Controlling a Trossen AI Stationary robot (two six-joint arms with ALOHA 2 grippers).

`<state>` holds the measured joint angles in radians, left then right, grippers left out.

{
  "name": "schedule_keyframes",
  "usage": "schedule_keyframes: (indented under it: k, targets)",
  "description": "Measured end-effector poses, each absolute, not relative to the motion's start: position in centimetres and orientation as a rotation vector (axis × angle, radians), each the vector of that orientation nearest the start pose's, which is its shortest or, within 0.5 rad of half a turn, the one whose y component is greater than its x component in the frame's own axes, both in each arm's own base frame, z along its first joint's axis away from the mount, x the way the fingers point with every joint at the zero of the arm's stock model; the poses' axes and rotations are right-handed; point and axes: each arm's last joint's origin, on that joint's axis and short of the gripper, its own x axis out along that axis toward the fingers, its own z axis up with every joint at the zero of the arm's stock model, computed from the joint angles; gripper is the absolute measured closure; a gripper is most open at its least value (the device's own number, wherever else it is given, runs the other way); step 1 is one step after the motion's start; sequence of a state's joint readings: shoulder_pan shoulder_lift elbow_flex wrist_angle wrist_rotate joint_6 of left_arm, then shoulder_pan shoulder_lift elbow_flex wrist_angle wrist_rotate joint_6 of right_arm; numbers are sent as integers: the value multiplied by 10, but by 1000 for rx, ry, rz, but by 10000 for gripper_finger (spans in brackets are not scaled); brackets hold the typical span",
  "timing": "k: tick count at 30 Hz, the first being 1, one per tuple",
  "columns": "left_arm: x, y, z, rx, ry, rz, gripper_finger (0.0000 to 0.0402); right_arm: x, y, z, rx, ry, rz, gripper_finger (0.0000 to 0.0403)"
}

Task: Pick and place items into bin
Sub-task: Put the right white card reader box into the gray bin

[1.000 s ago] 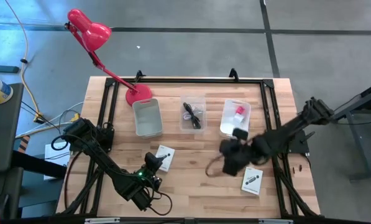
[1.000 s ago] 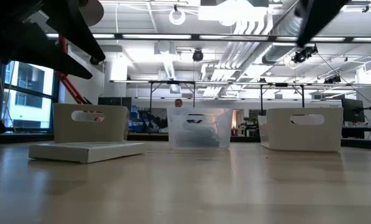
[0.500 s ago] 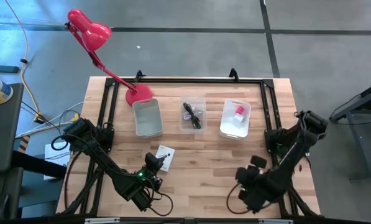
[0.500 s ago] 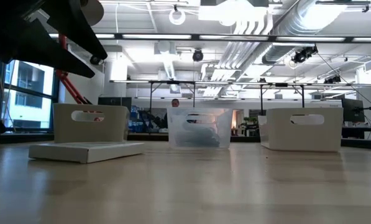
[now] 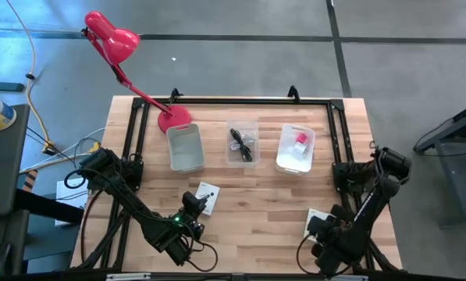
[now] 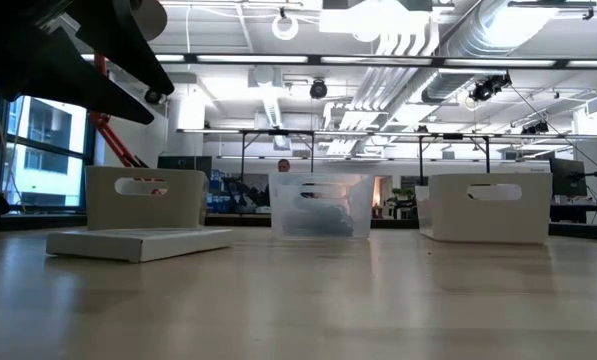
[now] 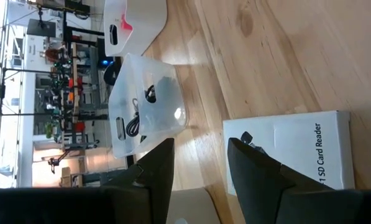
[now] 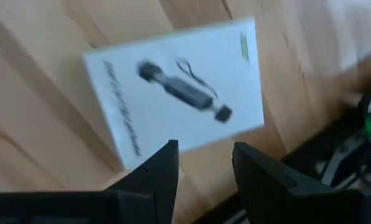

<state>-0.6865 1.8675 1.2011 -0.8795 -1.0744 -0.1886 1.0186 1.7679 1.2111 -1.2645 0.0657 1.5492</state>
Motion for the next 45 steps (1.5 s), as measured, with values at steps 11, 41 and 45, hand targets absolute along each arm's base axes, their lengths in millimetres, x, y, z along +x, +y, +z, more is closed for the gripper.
schedule_keyframes:
  k: [11,41,45]
  targets:
    - [271,-189,170,1031,934,398,263,141,231,157,285,1680,-685,261]
    - [272,-189,171,1023,921,403,263,211,171,135,163,1530,-480,261]
    - [271,-189,170,1016,933,391,263,225,164,136,187,1513,-427,261]
